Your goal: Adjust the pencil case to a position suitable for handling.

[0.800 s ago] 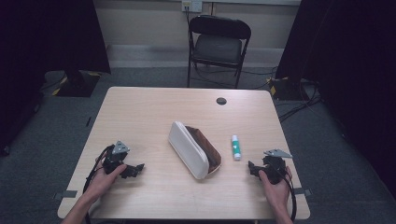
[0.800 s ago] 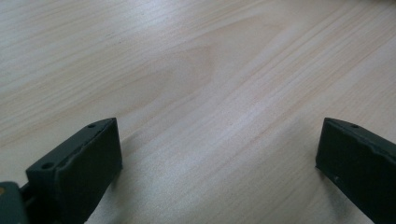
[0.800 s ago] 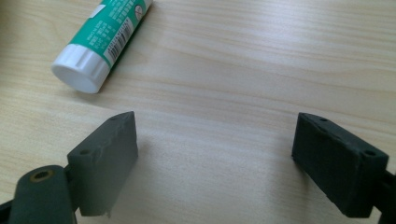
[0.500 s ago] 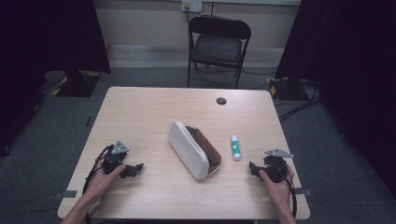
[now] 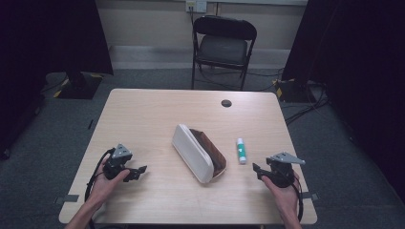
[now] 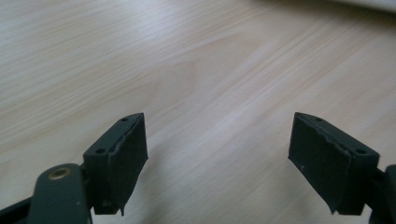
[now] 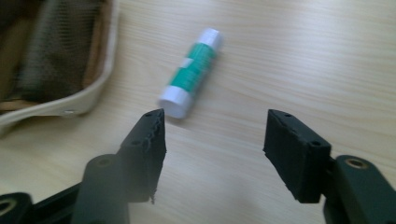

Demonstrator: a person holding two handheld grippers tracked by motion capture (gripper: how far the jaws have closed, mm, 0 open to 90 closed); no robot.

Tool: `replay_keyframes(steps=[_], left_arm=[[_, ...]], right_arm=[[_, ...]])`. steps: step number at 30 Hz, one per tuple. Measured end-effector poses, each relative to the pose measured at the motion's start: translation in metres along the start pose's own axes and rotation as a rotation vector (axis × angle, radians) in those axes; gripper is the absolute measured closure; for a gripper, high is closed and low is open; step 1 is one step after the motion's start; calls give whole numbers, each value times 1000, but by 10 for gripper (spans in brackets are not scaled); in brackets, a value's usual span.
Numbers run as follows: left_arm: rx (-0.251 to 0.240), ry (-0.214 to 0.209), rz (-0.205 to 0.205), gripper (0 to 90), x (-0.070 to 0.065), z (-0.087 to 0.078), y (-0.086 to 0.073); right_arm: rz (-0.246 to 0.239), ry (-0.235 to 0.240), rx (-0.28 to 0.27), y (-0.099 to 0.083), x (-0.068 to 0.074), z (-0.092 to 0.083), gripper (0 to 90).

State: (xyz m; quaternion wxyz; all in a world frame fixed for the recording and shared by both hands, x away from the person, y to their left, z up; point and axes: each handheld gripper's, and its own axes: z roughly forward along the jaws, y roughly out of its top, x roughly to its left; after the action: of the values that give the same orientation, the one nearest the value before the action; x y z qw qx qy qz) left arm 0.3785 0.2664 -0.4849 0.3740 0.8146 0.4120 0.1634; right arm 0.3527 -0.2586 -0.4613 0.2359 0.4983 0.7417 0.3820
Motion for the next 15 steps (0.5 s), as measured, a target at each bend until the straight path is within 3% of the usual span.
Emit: replay_keyframes(steps=[1,4,6,12,15], left_arm=[[-15,-11,5,193,-3,-1,3],[-23,-30,6,205,-6,-2,5],[-38,-49,-7,229,-10,-2,7],[-67,-47,20,279,-19,-2,12],[-62,-44,19,289,-20,-2,13]], right_arm=[[-27,46,-12,5,12,-1,409],[-54,77,-14,9,20,1,426],[-96,152,-10,17,36,7,473],[-157,246,5,26,62,23,500],[-174,270,6,26,71,27,491]])
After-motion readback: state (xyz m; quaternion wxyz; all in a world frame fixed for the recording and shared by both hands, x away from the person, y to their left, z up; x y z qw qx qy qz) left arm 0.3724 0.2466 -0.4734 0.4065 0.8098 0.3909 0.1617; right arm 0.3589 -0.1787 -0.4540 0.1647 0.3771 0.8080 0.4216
